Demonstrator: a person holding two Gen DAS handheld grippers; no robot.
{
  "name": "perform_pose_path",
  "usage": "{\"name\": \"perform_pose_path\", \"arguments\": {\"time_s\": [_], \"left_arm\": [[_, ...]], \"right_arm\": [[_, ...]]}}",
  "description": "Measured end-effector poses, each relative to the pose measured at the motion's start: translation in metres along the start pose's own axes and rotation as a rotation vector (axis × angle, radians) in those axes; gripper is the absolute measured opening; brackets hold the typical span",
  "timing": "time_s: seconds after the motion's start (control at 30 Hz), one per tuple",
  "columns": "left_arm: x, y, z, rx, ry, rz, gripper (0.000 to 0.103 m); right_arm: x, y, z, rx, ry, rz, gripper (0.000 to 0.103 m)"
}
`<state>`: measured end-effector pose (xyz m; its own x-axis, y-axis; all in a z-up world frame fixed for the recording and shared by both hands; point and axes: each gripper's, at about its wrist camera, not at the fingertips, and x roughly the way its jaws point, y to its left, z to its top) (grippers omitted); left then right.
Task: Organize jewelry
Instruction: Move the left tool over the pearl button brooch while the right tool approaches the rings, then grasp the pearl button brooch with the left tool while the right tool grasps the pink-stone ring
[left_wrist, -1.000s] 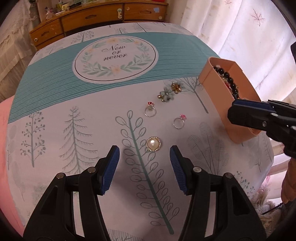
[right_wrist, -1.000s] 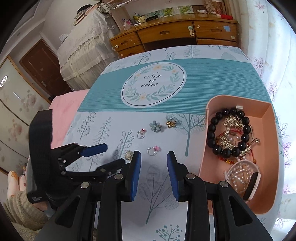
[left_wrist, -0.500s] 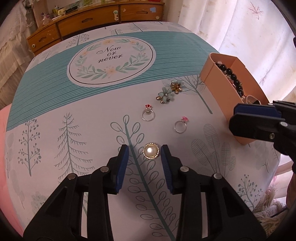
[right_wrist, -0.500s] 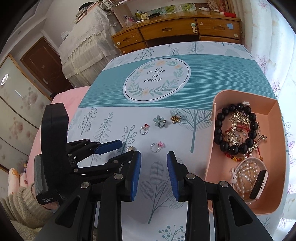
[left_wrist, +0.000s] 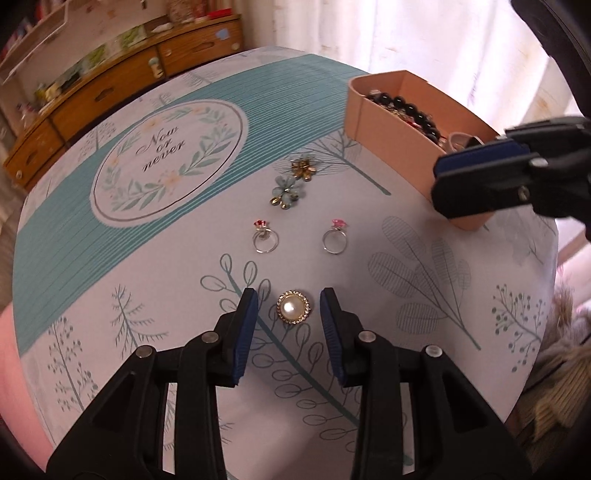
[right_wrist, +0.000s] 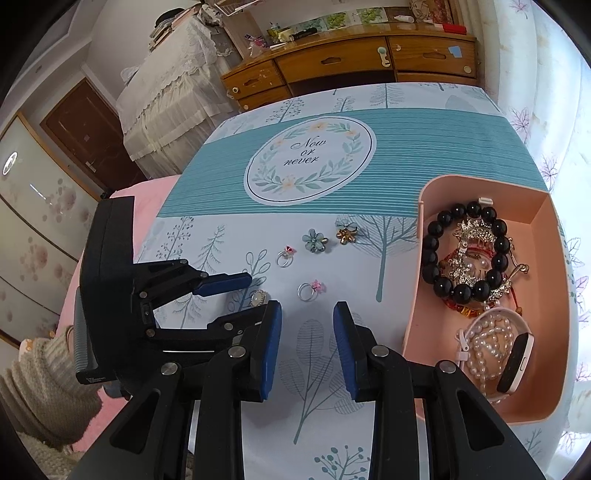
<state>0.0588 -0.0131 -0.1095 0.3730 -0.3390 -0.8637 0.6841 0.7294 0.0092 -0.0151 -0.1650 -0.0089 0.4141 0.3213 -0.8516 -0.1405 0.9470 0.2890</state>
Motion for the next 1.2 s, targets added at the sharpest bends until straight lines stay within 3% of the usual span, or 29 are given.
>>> {"name": "perform_pose_path", "arguments": {"time_s": [0.17, 0.63, 0.8, 1.0, 1.2], "left_arm": [[-0.002, -0.001, -0.004, 0.072, -0.013, -0.044, 0.024], [-0.001, 0.010, -0.003, 0.240, -0.015, -0.170, 0.023], [-0.001, 0.011, -0.003, 0.248, -0.025, -0.177, 0.016], [-0.007, 0.019, -0.005, 0.122, -0.062, -0.078, 0.016], [-0.028, 0.038, -0.014, -0.161, -0.042, 0.115, 0.016]], "right_arm": [[0.000, -0.004, -0.001, 0.009, 0.002, 0.000, 0.030], [0.001, -0.001, -0.002, 0.004, 0.012, 0.004, 0.030], [0.007, 0.003, -0.001, -0.002, 0.023, 0.001, 0.030], [0.014, 0.009, 0.001, -0.019, 0.036, 0.001, 0.030], [0.029, 0.018, 0.006, -0.033, 0.064, -0.004, 0.030]]}}
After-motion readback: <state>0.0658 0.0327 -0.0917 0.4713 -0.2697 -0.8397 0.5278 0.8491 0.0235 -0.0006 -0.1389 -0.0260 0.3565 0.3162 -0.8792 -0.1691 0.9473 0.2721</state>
